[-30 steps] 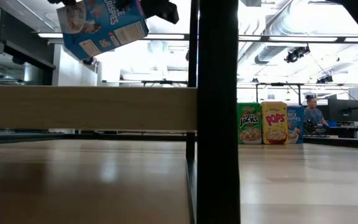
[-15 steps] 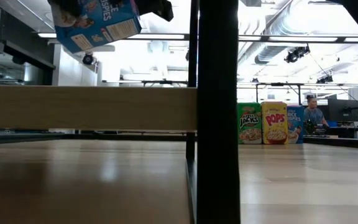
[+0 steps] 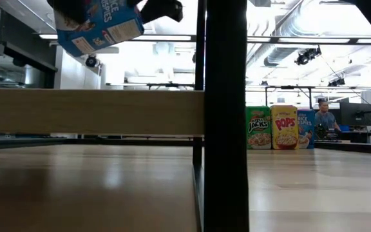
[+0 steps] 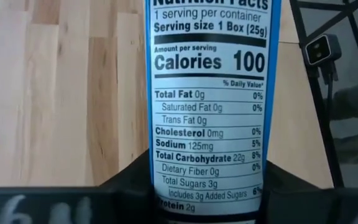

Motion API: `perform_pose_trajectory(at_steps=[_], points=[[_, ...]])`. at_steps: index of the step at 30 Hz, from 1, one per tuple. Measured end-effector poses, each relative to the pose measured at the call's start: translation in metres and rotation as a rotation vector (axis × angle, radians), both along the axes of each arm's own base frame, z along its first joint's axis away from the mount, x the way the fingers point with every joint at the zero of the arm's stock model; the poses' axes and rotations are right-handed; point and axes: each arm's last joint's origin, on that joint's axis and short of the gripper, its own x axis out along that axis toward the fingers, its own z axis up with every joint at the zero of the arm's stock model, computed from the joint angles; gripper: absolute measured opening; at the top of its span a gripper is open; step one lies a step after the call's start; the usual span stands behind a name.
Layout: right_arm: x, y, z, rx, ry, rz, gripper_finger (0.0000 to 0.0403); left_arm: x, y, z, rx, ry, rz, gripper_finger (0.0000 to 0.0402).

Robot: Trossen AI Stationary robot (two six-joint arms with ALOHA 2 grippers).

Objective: Stack cereal on shelf
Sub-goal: Put the bottom blue cereal box on the shelf

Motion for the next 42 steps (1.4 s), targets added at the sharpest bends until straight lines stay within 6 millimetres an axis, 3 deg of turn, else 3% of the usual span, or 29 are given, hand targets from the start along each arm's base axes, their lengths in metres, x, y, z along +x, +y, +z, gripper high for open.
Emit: perform_pose_trajectory(at_steps=[6, 10, 14, 19, 23, 25, 33, 36, 42], points=[[-0.02, -0.008, -0.001, -0.033, 0.171, -0.027, 0.0244, -0.014, 0.0, 0.011, -0.051, -0.042, 0.057, 0.0127], [-0.038, -0.01, 0.005, -0.062, 0.268, -0.044, 0.0245, -0.022, -0.005, 0.01, -0.157, -0.247, 0.126, 0.012], [-0.051, -0.01, 0.015, -0.109, 0.29, -0.061, 0.0245, -0.031, -0.016, -0.009, -0.294, -0.507, 0.243, 0.0119], [-0.068, -0.013, 0.037, -0.188, 0.247, -0.107, 0.0245, -0.032, -0.032, -0.052, -0.413, -0.702, 0.361, 0.0119], [-0.084, -0.017, 0.056, -0.236, 0.192, -0.149, 0.0245, -0.026, -0.046, -0.081, -0.365, -0.716, 0.431, 0.0119], [-0.091, -0.019, 0.065, -0.247, 0.165, -0.179, 0.0245, -0.02, -0.054, -0.085, -0.327, -0.736, 0.448, 0.0119], [-0.11, -0.024, 0.086, -0.241, 0.09, -0.272, 0.0245, 0.008, -0.083, -0.123, -0.162, -0.744, 0.371, 0.0119], [-0.111, -0.024, 0.088, -0.222, 0.077, -0.296, 0.0245, 0.019, -0.083, -0.139, -0.127, -0.736, 0.329, 0.0119], [-0.112, -0.019, 0.088, -0.184, 0.076, -0.293, 0.0245, 0.036, -0.073, -0.155, -0.232, -0.718, 0.195, 0.0119]])
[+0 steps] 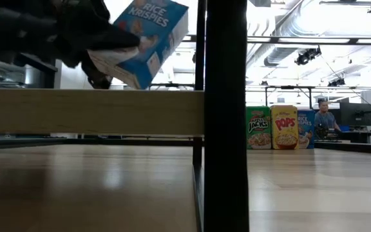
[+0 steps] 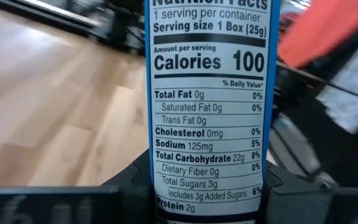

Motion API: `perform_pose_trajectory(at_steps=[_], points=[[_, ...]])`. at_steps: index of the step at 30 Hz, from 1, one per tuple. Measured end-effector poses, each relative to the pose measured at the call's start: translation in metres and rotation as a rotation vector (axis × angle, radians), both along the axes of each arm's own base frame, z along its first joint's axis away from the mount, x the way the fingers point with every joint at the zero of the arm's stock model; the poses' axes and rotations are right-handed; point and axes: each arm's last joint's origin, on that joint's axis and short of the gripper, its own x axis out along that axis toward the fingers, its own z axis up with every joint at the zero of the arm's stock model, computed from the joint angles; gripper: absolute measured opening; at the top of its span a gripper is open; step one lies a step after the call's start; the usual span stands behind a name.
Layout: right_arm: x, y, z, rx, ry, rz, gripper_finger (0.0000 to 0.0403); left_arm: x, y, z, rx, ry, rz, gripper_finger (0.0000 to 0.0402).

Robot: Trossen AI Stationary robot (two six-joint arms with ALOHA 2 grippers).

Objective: Stack cereal on shelf
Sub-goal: Put the bottom blue cereal box on the shelf

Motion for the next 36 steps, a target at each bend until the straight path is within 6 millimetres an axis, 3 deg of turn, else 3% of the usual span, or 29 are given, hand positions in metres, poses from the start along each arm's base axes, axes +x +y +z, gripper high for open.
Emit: perform_pose_trajectory(at_steps=[18, 36], points=[[0.0, 0.004, 0.0, 0.039, -0.021, -0.069, 0.0245, 0.015, -0.003, -0.05, 0.004, -0.051, -0.085, 0.0124], [0.004, 0.004, 0.003, 0.021, -0.077, -0.074, 0.0245, 0.019, -0.005, -0.054, 0.078, -0.048, -0.145, 0.0218]])
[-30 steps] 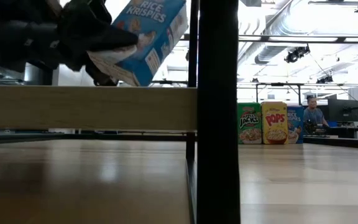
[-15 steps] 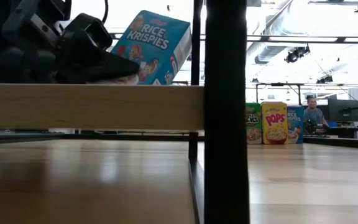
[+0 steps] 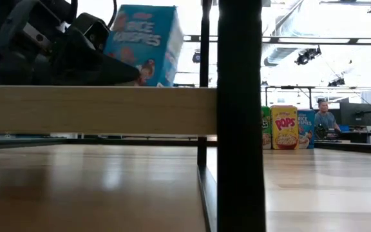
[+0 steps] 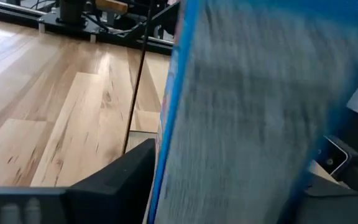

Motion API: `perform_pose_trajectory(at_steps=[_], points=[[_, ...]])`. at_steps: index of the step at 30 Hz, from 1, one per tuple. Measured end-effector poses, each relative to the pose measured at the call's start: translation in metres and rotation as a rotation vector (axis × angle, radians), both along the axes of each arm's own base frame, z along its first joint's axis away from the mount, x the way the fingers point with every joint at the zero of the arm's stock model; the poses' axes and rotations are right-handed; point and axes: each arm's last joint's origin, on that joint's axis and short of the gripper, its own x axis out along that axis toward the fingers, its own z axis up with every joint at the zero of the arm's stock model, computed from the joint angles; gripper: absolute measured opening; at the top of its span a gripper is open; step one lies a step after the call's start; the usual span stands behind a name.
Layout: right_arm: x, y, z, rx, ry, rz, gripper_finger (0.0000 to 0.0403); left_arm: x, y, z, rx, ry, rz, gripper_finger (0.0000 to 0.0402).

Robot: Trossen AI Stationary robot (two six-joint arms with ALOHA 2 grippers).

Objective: Stack cereal on shelf
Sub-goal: Put the bottom blue cereal box on the shelf

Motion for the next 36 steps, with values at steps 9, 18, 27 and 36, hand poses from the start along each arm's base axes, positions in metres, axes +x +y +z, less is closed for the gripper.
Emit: perform_pose_trajectory(at_steps=[9, 18, 27, 36], points=[[0.0, 0.0, 0.0, -0.005, 0.002, 0.006, 0.0245, -0.002, -0.001, 0.006, -0.038, -0.002, -0.045, 0.0252], [0.0, 0.0, 0.0, -0.016, -0.001, 0.01, 0.0245, -0.025, 0.009, 0.023, 0.009, -0.019, -0.063, 0.0255], [0.001, 0.0, 0.0, -0.031, 0.0, 0.009, 0.0245, -0.048, 0.025, 0.041, 0.002, -0.029, -0.065, 0.0255], [0.001, 0.0, 0.0, -0.039, 0.0, 0.019, 0.0245, -0.069, 0.031, 0.051, 0.015, 0.075, -0.135, 0.0255]])
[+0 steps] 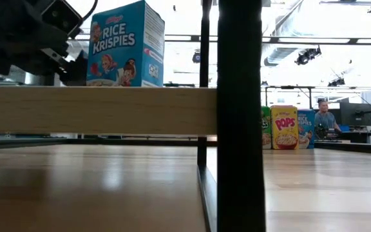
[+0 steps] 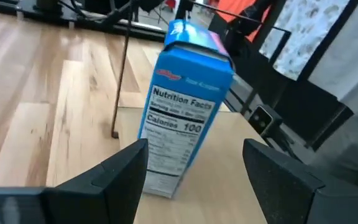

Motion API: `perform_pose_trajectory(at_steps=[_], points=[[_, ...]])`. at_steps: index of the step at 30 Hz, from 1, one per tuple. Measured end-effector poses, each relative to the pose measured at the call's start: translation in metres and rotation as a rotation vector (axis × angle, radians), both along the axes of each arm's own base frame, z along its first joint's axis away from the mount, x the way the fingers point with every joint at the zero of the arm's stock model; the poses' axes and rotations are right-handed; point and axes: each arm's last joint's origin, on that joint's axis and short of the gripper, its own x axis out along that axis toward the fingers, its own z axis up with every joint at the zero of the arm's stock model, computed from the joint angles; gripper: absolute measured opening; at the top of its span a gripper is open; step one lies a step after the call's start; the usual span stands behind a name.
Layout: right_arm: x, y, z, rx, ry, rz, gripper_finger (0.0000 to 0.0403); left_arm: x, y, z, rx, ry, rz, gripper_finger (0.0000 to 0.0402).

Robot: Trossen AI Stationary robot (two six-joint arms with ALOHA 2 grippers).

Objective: Stack cereal on shelf
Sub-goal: Put the bottom blue cereal box on the shelf

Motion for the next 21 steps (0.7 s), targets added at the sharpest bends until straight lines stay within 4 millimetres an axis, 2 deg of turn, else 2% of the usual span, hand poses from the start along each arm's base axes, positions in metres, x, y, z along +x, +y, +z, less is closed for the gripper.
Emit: perform_pose_trajectory(at_steps=[3, 5, 8, 11, 12, 21], points=[[0.0, 0.0, 0.0, -0.012, -0.003, -0.001, 0.0245, -0.003, 0.004, 0.006, 0.006, 0.0, 0.056, 0.0239], [0.0, -0.001, 0.0, -0.027, -0.002, -0.003, 0.0245, -0.002, 0.007, 0.006, 0.018, 0.054, 0.123, 0.021], [0.001, -0.001, 0.001, -0.039, -0.003, 0.005, 0.0245, 0.005, 0.009, 0.01, 0.033, 0.126, 0.176, 0.0134], [0.001, -0.001, 0.001, -0.04, -0.007, 0.005, 0.0245, 0.013, 0.007, 0.019, 0.044, 0.155, 0.178, 0.0036], [0.001, -0.001, 0.001, -0.04, -0.009, 0.007, 0.0245, 0.016, 0.006, 0.021, 0.047, 0.164, 0.178, 0.0019], [0.002, -0.001, 0.002, -0.044, -0.019, 0.004, 0.0245, 0.041, 0.002, 0.024, 0.129, 0.196, 0.216, 0.0002]])
